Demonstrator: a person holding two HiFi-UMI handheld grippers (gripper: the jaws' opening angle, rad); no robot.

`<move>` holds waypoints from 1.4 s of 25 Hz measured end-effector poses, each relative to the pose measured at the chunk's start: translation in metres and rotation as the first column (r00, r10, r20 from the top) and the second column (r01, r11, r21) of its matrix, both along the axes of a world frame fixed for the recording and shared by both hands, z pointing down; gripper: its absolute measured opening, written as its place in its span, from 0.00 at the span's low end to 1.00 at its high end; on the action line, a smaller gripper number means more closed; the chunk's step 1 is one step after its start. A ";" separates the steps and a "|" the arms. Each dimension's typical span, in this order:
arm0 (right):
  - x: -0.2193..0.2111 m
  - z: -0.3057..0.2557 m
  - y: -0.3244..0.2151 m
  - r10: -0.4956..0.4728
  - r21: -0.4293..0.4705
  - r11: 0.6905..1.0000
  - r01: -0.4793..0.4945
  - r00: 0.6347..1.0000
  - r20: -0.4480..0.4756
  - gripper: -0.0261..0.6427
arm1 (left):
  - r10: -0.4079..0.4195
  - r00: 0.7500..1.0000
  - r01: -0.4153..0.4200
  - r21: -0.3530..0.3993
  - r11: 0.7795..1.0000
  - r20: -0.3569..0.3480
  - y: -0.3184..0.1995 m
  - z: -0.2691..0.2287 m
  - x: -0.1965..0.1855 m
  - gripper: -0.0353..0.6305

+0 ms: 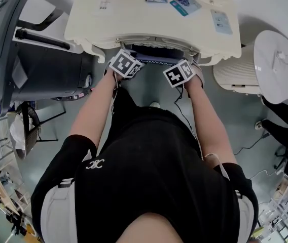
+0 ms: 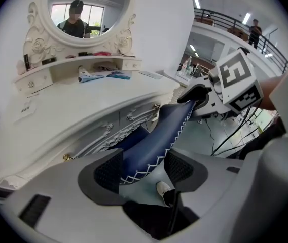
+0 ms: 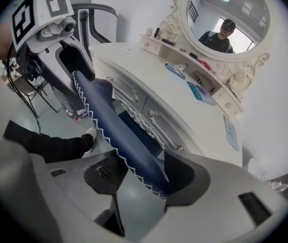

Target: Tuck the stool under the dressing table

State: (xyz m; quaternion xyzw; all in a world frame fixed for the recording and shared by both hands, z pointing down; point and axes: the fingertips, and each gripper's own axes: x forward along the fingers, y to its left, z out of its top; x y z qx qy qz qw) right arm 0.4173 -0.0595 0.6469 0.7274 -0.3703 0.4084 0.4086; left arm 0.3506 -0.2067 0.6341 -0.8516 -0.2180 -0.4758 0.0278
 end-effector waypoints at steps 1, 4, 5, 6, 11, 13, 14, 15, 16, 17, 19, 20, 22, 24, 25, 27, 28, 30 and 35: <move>0.000 0.000 0.001 0.000 -0.005 1.000 0.000 1.000 0.016 0.38 | 0.002 1.000 -0.002 0.003 1.000 0.001 0.001 0.000 0.001 0.43; 0.000 -0.001 0.001 -0.006 -0.002 1.000 0.006 1.000 0.012 0.38 | 0.006 1.000 -0.006 0.004 1.000 0.003 0.001 0.000 0.000 0.43; 0.000 -0.001 0.000 -0.007 0.002 1.000 0.007 1.000 0.002 0.38 | 0.005 1.000 -0.005 0.006 1.000 0.002 0.001 0.000 0.000 0.43; 0.001 -0.001 0.000 -0.009 0.005 1.000 0.009 1.000 -0.003 0.38 | 0.004 1.000 -0.004 0.009 1.000 0.000 0.001 0.000 0.001 0.43; -0.003 0.001 0.001 -0.045 0.005 0.999 0.045 0.999 0.012 0.38 | -0.006 1.000 0.005 0.039 0.999 0.017 0.001 0.002 -0.001 0.43; -0.004 -0.003 -0.002 -0.091 0.039 0.995 0.094 0.994 -0.054 0.38 | -0.012 0.999 0.009 0.079 0.997 0.042 -0.001 0.001 -0.002 0.43; -0.005 -0.005 -0.002 -0.112 0.072 0.990 0.119 0.989 -0.099 0.38 | -0.015 0.999 0.009 0.105 0.994 0.050 -0.002 0.000 -0.003 0.43; -0.006 -0.008 -0.003 -0.119 0.115 0.984 0.135 0.983 -0.137 0.38 | -0.016 0.999 0.009 0.129 0.992 0.052 -0.002 -0.001 -0.004 0.43; -0.008 -0.011 -0.002 -0.108 0.166 0.977 0.134 0.982 -0.158 0.38 | -0.016 0.999 0.009 0.149 0.989 0.046 -0.002 -0.003 -0.004 0.43; -0.011 -0.013 0.000 -0.083 0.215 0.970 0.115 0.984 -0.155 0.38 | -0.016 0.999 0.010 0.162 0.987 0.037 -0.001 -0.005 -0.004 0.43; -0.018 -0.015 0.003 -0.030 0.259 0.964 0.056 0.994 -0.102 0.38 | -0.014 1.000 0.009 0.175 0.985 0.028 0.002 -0.011 -0.009 0.43; -0.022 -0.015 0.004 -0.017 0.253 0.967 0.036 0.997 -0.078 0.38 | -0.012 0.999 0.006 0.185 0.983 0.031 0.003 -0.013 -0.014 0.43; -0.029 -0.016 0.007 -0.018 0.222 0.974 0.031 0.998 -0.060 0.38 | -0.020 0.999 0.014 0.208 0.978 0.029 0.004 -0.019 -0.024 0.41; -0.033 -0.022 0.007 -0.025 0.208 0.977 0.039 0.997 -0.070 0.37 | -0.061 0.998 0.061 0.203 0.977 -0.006 0.001 -0.026 -0.026 0.38; -0.034 -0.030 0.006 -0.027 0.213 0.976 0.045 0.996 -0.087 0.35 | -0.090 0.995 0.095 0.192 0.977 -0.033 -0.002 -0.031 -0.025 0.33; -0.031 -0.054 0.001 -0.012 0.273 0.961 0.046 0.992 -0.123 0.20 | -0.138 0.987 0.149 0.157 0.976 -0.084 -0.006 -0.044 -0.020 0.23; -0.029 -0.068 -0.002 0.014 0.327 0.944 0.028 0.992 -0.126 0.06 | -0.151 0.983 0.164 0.129 0.978 -0.103 -0.004 -0.051 -0.018 0.17; -0.021 -0.095 -0.006 0.092 0.459 0.888 -0.036 0.991 -0.099 0.06 | -0.165 0.977 0.176 0.076 0.981 -0.133 0.003 -0.067 -0.015 0.06; -0.004 -0.183 -0.009 0.256 0.751 0.645 -0.143 0.966 -0.036 0.06 | -0.250 0.927 0.252 -0.031 0.967 -0.279 0.013 -0.126 0.006 0.06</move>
